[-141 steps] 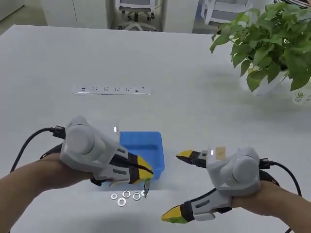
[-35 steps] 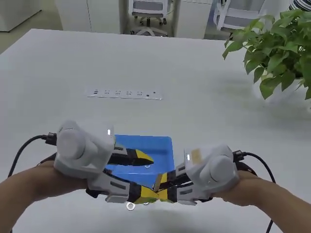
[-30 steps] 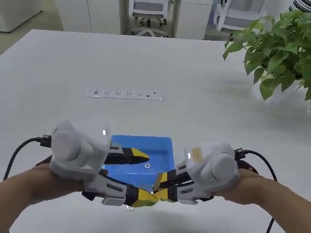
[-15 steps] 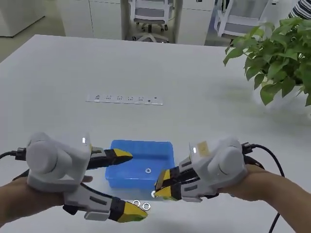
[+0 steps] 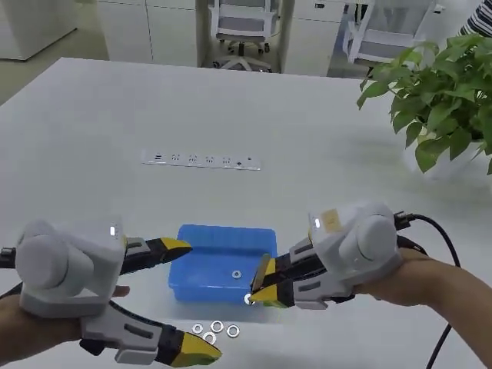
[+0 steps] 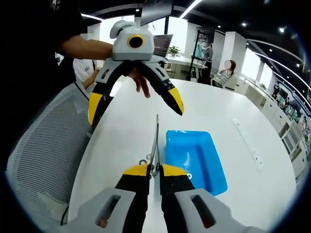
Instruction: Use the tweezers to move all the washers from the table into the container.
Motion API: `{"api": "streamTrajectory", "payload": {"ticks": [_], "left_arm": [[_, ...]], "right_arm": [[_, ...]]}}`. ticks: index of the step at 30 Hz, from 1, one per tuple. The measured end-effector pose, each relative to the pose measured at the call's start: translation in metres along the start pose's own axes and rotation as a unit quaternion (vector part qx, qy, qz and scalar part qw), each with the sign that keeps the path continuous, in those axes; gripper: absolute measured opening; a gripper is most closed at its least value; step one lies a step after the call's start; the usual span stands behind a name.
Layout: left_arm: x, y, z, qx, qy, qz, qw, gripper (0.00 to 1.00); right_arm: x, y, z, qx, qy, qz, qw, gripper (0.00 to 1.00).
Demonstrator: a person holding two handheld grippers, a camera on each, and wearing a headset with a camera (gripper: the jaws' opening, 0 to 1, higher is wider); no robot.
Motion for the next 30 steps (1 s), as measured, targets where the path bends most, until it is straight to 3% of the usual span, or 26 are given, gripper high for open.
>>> {"api": "streamTrajectory", "payload": {"ticks": [11, 30], "left_arm": [[-0.005, 0.003, -0.003, -0.005, -0.013, 0.003, 0.9999, 0.99], [-0.009, 0.001, 0.000, -0.015, -0.029, -0.001, 0.9995, 0.99]], "right_arm": [[-0.003, -0.007, -0.019, -0.004, 0.011, -0.010, 0.9999, 0.08], [0.013, 0.005, -0.050, -0.005, 0.034, -0.007, 0.9994, 0.08]]}}
Point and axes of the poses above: the centre of the closed fingertips' face, and the gripper's own axes: x roughly forward along the fingers, z roughly to its left, y roughly out of its underside, the point moved 9 cm from there along -x, roughly backward along the fingers, and after that the axes turned 2 degrees about z, right-handed, at the moved point
